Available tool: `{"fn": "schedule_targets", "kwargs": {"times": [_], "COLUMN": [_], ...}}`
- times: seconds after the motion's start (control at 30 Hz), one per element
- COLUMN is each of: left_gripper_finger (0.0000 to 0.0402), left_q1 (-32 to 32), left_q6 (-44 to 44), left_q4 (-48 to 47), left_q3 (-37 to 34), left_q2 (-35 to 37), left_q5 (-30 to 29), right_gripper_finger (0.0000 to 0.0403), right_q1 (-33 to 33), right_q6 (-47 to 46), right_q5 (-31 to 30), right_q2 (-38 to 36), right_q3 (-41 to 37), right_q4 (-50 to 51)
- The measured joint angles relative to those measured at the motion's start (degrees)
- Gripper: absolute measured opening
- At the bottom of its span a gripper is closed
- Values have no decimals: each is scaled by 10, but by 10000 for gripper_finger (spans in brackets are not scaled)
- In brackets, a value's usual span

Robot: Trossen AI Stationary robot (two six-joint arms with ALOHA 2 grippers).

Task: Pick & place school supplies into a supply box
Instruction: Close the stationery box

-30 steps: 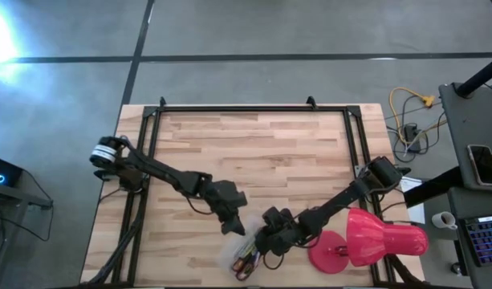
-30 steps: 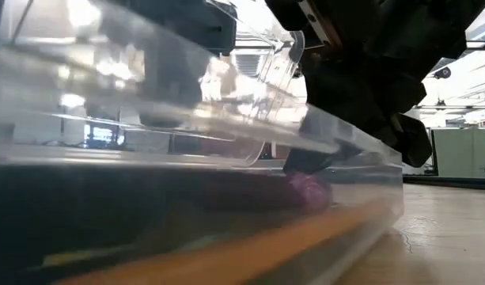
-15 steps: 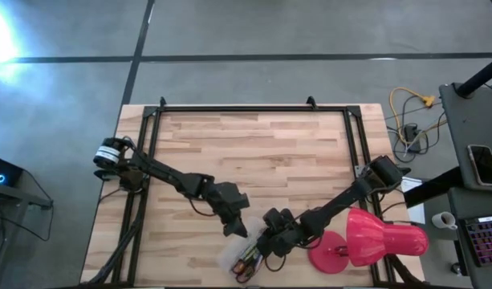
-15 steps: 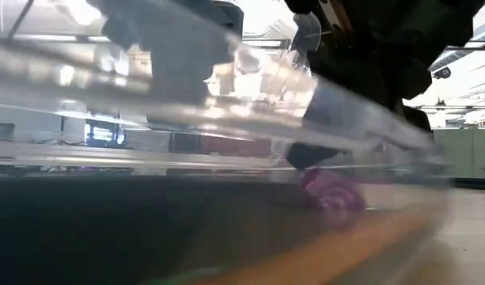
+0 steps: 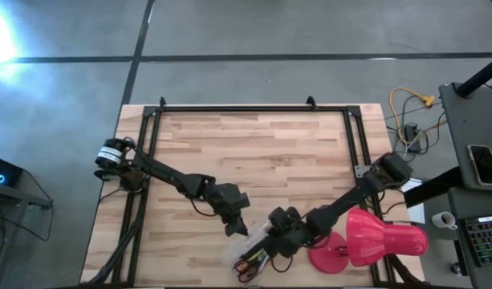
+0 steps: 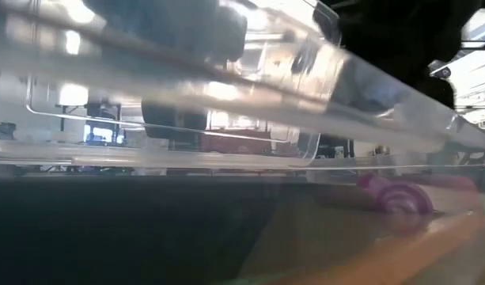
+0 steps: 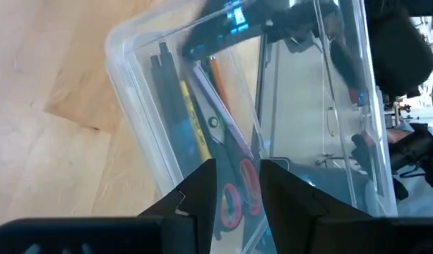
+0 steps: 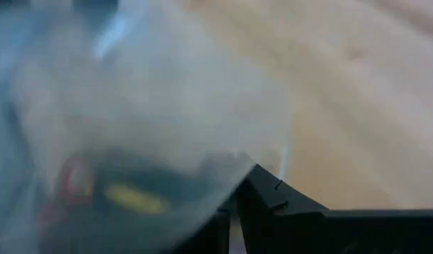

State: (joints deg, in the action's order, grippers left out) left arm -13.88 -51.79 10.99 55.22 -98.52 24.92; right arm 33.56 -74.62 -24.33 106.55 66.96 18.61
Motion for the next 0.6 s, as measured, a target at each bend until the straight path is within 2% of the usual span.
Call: {"fn": "schedule_targets", "kwargs": {"times": [0.37,0.6], "left_gripper_finger": [93,93], "left_q1": [0,0], "left_q6": [0,0], "left_q4": [3,4], "left_q3": [0,0], "left_q2": [1,1], "left_q5": [2,3], "right_gripper_finger": [9,9], "right_q1": [57,94], "right_q6": [10,-19], "right_q5": [10,92], "right_q2": [-51,-51], "right_q3": [0,0], "right_q4": [25,20]}}
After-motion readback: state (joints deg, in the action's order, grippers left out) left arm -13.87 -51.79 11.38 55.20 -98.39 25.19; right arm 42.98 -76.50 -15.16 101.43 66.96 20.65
